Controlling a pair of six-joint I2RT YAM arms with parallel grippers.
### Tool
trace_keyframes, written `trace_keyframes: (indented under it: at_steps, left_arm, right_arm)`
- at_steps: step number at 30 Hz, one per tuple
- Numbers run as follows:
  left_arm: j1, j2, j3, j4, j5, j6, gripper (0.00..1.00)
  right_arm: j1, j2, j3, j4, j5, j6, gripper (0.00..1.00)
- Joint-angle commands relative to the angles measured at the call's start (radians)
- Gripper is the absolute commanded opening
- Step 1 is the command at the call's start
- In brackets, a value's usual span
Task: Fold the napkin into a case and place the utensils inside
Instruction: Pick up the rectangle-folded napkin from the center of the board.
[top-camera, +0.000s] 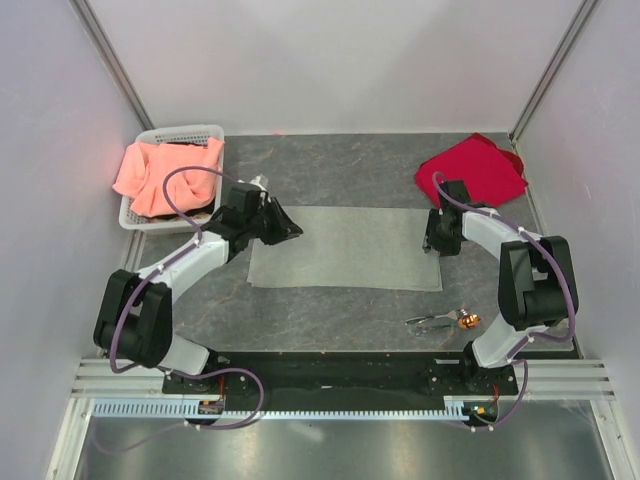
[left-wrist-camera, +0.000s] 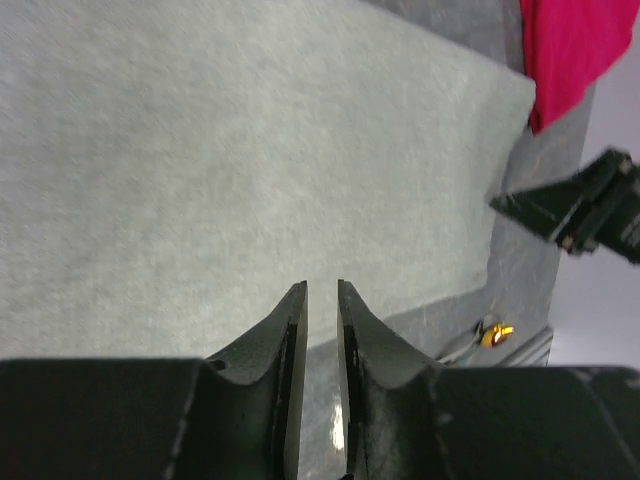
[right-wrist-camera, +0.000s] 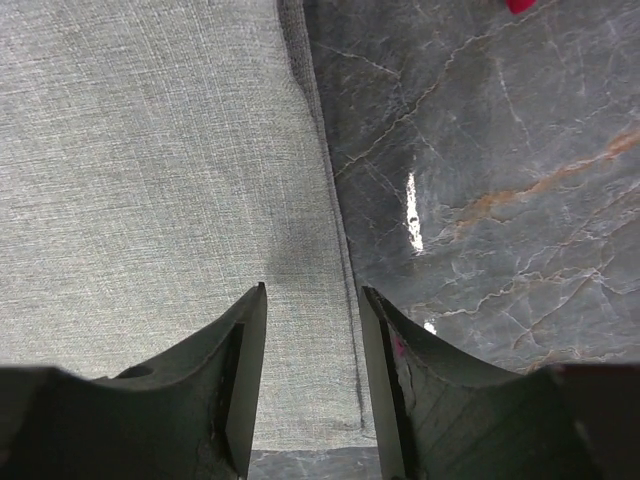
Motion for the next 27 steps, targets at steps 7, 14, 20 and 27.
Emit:
trace_keyframes:
  at_steps: [7, 14, 20, 27]
  left_arm:
    - [-0.076, -0.262, -0.178, 0.046, 0.061, -0.033, 0.26]
    - [-0.075, -0.292, -0.194, 0.027, 0.055, -0.020, 0.27]
    - [-0.079, -0.210, -0.146, 0.056, 0.091, -0.024, 0.27]
    - [-0.133, -0.056, -0.048, 0.075, 0.090, -0.036, 0.26]
  right_arm:
    - [0.000, 0.001, -0.044, 0.042, 0.039, -0.013, 0.49]
    - [0.000, 0.040, -0.085, 0.088, -0.012, -0.007, 0.42]
    - [0.002, 0.017, -0.116, 0.133, -0.054, -0.016, 0.26]
    - [0.002, -0.007, -0.108, 0.148, -0.096, -0.027, 0.00]
